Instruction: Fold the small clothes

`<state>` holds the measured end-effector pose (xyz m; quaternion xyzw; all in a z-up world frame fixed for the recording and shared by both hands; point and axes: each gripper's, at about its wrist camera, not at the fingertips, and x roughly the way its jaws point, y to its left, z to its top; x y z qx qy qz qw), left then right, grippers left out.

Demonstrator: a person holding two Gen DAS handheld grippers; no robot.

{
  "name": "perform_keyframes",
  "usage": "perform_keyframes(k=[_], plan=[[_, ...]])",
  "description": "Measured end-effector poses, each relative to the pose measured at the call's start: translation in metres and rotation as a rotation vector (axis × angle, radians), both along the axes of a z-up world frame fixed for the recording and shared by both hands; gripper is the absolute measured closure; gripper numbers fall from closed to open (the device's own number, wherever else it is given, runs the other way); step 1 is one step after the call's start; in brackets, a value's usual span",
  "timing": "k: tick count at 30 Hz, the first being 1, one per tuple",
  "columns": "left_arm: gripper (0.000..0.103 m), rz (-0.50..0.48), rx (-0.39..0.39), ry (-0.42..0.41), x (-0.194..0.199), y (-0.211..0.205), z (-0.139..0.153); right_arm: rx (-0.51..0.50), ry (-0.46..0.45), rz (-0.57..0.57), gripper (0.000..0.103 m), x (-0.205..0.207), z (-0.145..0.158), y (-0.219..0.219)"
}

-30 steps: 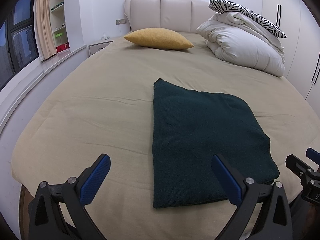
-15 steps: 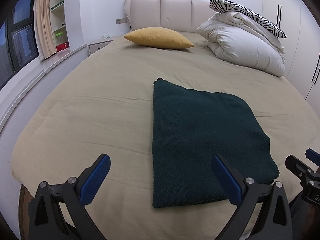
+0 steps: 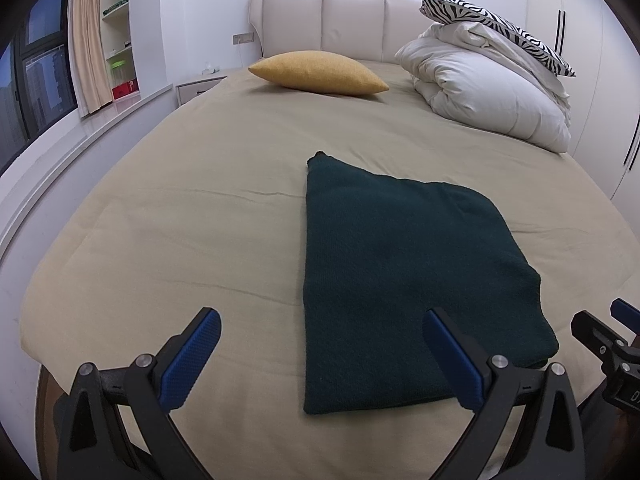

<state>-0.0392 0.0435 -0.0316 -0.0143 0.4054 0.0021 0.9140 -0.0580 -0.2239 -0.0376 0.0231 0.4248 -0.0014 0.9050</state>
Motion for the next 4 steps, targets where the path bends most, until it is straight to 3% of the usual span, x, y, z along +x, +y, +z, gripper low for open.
perform_keyframes(k=[4], plan=[[0.0,0.004,0.002,0.004,-0.001,0.0034,-0.0007,0.004,0.002,0.0,0.0,-0.0001,0.0004,-0.0011]])
